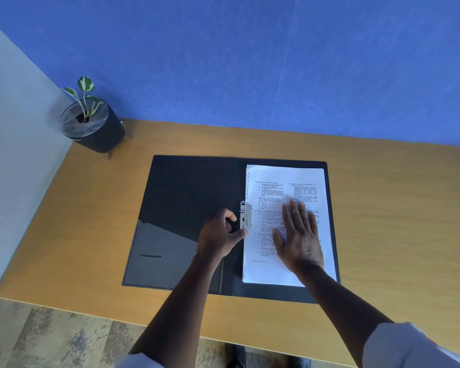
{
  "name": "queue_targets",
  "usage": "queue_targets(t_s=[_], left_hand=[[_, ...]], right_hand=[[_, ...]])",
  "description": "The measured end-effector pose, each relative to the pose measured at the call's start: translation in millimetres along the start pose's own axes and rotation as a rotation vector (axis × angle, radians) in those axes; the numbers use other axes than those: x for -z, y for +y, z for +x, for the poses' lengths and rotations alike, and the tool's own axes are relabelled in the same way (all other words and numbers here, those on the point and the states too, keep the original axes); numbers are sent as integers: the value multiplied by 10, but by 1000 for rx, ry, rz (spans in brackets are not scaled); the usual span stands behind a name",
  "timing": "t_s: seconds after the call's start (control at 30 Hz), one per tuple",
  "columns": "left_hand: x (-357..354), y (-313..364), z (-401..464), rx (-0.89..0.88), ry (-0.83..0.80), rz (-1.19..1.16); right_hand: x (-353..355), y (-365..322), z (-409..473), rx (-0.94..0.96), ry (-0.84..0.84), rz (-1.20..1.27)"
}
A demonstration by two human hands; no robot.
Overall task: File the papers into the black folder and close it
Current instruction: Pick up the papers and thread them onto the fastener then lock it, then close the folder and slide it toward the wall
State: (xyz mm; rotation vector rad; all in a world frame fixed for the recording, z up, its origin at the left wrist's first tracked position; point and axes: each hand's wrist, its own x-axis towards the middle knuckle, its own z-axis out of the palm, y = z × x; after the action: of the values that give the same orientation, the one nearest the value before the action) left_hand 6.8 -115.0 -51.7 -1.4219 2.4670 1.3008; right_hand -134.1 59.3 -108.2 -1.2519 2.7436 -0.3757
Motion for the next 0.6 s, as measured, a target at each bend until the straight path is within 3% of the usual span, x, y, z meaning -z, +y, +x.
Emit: queue_targets(t_s=[0.4,0.6], left_hand=[[11,-8,-13,30,13,-80],[-59,-26,-88,-19,125,-81]], right_hand=[[9,-2,11,5,-4,-9],[13,-10,20,10,-13,-7]])
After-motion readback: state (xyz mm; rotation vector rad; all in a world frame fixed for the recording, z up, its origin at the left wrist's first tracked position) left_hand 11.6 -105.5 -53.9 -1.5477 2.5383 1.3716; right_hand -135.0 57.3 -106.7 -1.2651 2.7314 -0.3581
